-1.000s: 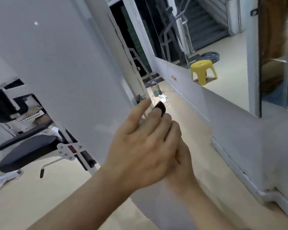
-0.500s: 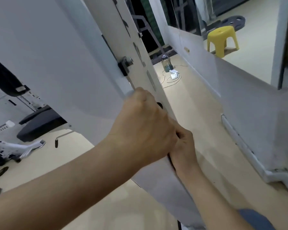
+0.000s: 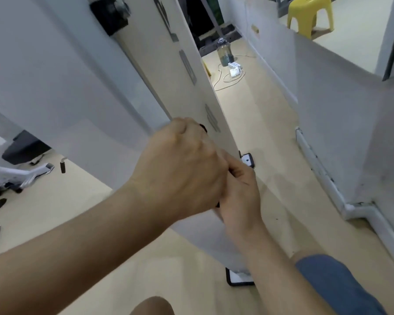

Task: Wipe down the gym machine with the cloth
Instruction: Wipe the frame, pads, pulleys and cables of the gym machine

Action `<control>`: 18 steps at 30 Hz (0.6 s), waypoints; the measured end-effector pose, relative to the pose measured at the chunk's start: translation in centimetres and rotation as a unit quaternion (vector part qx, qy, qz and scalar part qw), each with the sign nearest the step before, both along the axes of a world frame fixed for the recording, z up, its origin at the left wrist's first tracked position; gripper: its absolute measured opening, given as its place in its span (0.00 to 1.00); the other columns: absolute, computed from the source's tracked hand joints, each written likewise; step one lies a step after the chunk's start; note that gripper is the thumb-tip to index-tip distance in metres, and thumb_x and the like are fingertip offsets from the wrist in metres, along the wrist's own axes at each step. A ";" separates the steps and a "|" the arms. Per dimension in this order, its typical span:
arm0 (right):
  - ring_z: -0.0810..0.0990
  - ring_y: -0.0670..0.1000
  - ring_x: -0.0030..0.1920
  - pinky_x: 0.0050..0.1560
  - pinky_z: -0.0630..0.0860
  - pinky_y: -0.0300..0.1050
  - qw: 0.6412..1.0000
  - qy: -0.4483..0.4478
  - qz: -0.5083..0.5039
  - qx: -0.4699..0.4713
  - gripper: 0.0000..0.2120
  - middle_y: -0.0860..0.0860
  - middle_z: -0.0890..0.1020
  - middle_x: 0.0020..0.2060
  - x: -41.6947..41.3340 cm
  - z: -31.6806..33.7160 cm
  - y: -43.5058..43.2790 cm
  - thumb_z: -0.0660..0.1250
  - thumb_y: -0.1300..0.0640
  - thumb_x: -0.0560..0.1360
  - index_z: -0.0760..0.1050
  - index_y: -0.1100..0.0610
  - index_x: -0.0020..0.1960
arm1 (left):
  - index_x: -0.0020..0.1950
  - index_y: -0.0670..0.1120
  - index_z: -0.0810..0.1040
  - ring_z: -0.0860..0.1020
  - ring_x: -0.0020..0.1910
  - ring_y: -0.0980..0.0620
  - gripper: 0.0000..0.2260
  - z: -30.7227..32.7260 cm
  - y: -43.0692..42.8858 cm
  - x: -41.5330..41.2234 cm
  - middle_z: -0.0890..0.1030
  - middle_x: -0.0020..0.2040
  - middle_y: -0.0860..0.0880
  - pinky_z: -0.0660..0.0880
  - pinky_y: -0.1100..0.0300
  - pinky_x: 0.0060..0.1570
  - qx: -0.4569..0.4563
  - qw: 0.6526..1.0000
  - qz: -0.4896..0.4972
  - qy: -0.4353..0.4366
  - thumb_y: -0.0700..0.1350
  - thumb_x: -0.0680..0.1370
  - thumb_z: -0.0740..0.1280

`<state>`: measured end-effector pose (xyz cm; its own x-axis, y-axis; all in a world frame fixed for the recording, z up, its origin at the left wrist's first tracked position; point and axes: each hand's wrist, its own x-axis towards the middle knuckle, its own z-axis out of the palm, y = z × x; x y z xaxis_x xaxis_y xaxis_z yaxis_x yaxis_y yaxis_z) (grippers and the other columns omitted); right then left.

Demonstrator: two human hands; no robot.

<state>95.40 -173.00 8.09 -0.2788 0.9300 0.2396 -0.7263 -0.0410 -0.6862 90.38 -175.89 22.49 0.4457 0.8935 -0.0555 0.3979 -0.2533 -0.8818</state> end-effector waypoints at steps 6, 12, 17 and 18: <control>0.79 0.40 0.42 0.44 0.74 0.34 0.974 -0.164 -0.132 -0.085 0.15 0.41 0.83 0.41 -1.2 -7.0 -0.9 0.62 0.62 0.79 0.82 0.45 0.50 | 0.37 0.46 0.77 0.73 0.31 0.49 0.13 -6.6 -1.1 -0.1 0.77 0.32 0.47 0.70 0.57 0.36 -0.094 0.994 -0.015 0.050 0.39 0.75 0.55; 0.76 0.48 0.59 0.65 0.72 0.50 0.894 -0.303 -0.081 -0.320 0.16 0.49 0.80 0.61 -0.7 -16.4 0.0 0.59 0.57 0.81 0.75 0.54 0.67 | 0.48 0.39 0.82 0.79 0.47 0.37 0.21 -10.8 0.0 -0.7 0.82 0.45 0.37 0.66 0.42 0.57 -0.083 0.989 -0.009 0.119 0.37 0.76 0.48; 0.78 0.47 0.60 0.63 0.75 0.45 0.942 -0.227 -0.028 -0.247 0.15 0.50 0.81 0.61 0.3 -13.7 -0.3 0.60 0.58 0.80 0.77 0.52 0.65 | 0.67 0.26 0.65 0.66 0.64 0.22 0.22 -12.9 -0.1 0.6 0.66 0.64 0.20 0.61 0.35 0.65 -0.101 0.982 0.059 0.148 0.42 0.84 0.46; 0.80 0.45 0.59 0.58 0.77 0.40 0.967 -0.149 -0.015 -0.206 0.15 0.50 0.82 0.60 0.1 -12.4 -0.3 0.61 0.58 0.79 0.78 0.51 0.63 | 0.68 0.24 0.62 0.65 0.65 0.22 0.22 -13.0 0.1 0.6 0.64 0.65 0.20 0.60 0.35 0.66 -0.095 0.986 0.057 0.126 0.41 0.83 0.45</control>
